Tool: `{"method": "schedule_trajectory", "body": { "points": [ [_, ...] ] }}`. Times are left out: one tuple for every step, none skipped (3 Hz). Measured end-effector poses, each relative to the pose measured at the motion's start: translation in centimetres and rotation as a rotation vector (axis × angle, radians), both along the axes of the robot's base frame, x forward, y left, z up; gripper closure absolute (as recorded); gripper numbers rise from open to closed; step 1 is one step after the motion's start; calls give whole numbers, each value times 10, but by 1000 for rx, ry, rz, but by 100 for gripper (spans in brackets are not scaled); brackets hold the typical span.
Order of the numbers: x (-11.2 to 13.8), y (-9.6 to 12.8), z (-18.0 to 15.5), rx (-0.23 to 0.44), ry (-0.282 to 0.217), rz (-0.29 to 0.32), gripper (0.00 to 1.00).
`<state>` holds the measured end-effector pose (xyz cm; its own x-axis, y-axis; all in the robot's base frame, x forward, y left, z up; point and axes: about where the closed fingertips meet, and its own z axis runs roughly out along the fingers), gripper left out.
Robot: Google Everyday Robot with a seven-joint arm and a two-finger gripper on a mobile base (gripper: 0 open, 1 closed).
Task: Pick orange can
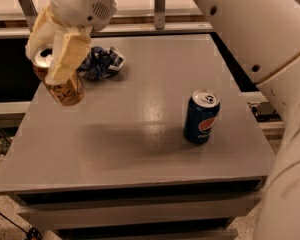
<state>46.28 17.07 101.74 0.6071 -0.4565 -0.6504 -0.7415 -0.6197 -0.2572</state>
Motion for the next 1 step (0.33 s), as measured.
{"method": "schedule_trajectory", "body": {
  "points": [
    [2, 3, 6, 18, -11, -7, 100]
  ]
}}
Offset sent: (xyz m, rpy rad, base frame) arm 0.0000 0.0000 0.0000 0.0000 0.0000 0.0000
